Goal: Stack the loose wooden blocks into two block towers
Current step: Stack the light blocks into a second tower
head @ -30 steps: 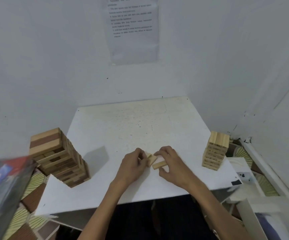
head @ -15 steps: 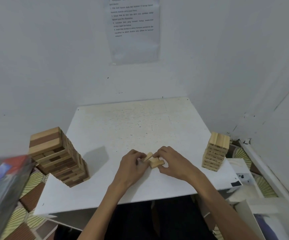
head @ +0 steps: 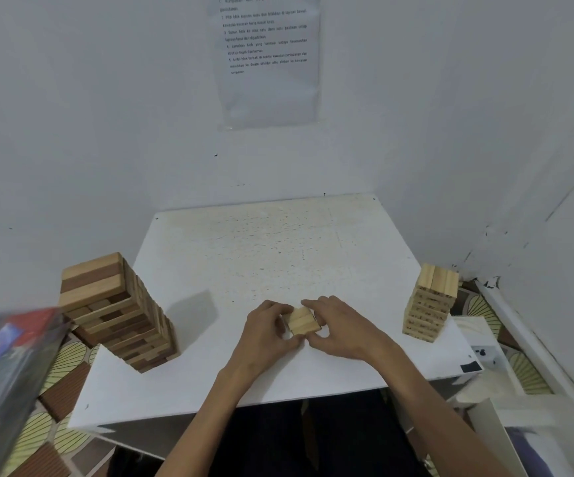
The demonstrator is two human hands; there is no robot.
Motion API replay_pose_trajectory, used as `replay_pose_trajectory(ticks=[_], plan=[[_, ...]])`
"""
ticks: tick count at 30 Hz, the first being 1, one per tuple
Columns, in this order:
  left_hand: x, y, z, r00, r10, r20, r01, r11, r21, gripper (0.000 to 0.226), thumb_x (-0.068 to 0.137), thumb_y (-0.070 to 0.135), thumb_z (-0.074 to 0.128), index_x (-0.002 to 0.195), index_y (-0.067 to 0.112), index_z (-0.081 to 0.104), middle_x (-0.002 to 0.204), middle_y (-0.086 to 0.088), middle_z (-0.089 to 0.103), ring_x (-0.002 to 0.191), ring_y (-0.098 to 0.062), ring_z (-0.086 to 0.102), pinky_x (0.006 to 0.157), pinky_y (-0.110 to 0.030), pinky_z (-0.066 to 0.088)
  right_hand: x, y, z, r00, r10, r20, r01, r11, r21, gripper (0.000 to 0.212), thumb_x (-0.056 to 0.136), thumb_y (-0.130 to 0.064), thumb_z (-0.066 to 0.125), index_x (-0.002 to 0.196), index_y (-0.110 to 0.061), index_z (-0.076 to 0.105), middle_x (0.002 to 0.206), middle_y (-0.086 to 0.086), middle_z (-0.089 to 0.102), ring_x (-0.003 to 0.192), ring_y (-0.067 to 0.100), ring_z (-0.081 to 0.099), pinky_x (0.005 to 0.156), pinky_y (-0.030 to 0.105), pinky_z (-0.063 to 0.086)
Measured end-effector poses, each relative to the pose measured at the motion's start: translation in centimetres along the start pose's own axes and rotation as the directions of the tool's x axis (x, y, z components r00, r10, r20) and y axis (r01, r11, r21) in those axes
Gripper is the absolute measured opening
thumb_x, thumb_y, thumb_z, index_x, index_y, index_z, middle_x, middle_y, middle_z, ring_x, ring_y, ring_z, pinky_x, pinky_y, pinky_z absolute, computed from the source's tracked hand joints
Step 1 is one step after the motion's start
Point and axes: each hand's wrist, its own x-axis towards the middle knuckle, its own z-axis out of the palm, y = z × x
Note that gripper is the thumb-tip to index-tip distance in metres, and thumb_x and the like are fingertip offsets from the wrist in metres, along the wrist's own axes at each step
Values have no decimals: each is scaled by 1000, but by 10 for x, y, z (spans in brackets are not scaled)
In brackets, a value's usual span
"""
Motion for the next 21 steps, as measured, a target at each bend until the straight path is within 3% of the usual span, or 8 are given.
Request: replay_pose_trajectory(ticks=[4, 11, 17, 21], plan=[[3, 3, -1, 998, -27, 64, 29, 999, -16, 50, 70, 21, 86, 115, 14, 67, 109, 5, 59, 78, -11, 63, 74, -28, 57, 3, -6, -3, 998, 33, 48, -34, 999, 4, 62, 90, -39, 65, 146, -23, 44, 131, -5, 54, 121, 11, 46, 100, 28, 41], [8, 6, -2, 992, -37, 124, 29, 997, 67, 55, 75, 21, 85, 125, 11, 63, 119, 1, 55, 83, -11, 59, 79, -24, 54, 3, -7, -5, 998, 27, 61, -24, 999, -47, 45, 85, -41, 66, 125, -24, 54, 109, -8, 57, 102, 11, 50, 87, 34, 49], [10, 9, -7, 985, -40, 169, 28, 997, 72, 57, 74, 17, 86, 126, 10, 62, 117, 1, 54, 79, -8, 58, 74, -18, 51, 2, -8, -2, 999, -11, 40, 14, 997, -73, 42, 84, -46, 64, 117, -24, 52, 106, -9, 53, 98, 10, 46, 81, 32, 47], [11, 10, -8, 985, -47, 166, 33, 996, 85, 59, 73, 18, 86, 126, 11, 61, 119, 1, 53, 80, -10, 58, 75, -21, 52, 2, -8, -4, 999, -2, 35, 4, 999, -45, 40, 84, -43, 67, 116, -23, 53, 105, -7, 55, 97, 11, 48, 80, 30, 47]])
